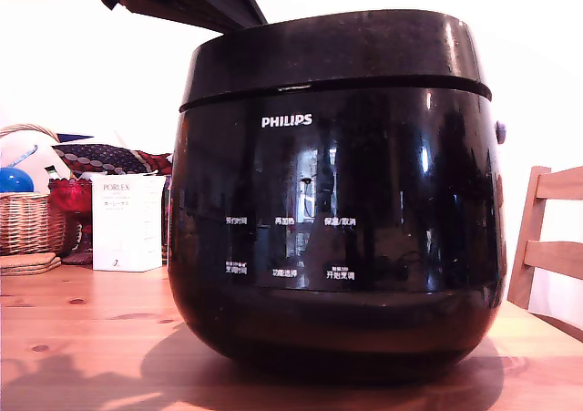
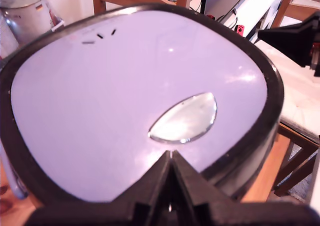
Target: Close the rice cooker by pressing the lid down with medium force
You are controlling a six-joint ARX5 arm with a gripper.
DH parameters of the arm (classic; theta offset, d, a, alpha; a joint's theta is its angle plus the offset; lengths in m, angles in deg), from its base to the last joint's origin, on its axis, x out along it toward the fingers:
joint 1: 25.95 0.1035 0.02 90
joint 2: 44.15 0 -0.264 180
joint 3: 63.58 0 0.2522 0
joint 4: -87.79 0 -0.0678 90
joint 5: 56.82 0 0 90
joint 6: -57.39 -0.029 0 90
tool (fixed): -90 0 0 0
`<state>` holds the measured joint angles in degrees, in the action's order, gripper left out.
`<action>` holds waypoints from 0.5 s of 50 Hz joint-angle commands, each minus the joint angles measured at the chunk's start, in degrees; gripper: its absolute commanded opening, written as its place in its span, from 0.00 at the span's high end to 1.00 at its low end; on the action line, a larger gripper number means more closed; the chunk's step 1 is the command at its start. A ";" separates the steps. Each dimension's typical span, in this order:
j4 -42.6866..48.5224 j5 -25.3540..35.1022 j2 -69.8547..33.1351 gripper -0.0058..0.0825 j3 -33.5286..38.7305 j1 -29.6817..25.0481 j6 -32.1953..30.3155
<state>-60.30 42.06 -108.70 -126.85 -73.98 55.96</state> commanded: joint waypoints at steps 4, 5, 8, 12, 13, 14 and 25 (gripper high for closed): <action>5.92 -0.81 -4.55 0.96 8.28 -0.09 -0.07; 5.95 -0.81 -4.55 0.96 8.28 -0.09 -0.07; 5.88 -0.81 -4.55 0.96 8.28 -0.09 -0.07; 5.88 -0.81 -4.55 0.96 8.28 -0.09 -0.07; 5.84 -0.81 -4.55 0.96 8.28 -0.09 -0.07; 5.77 -0.81 -4.55 0.96 8.28 -0.09 -0.07; -2.27 1.01 -3.02 0.96 8.26 -0.13 -0.02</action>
<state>-65.28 43.22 -108.07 -124.03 -73.98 55.96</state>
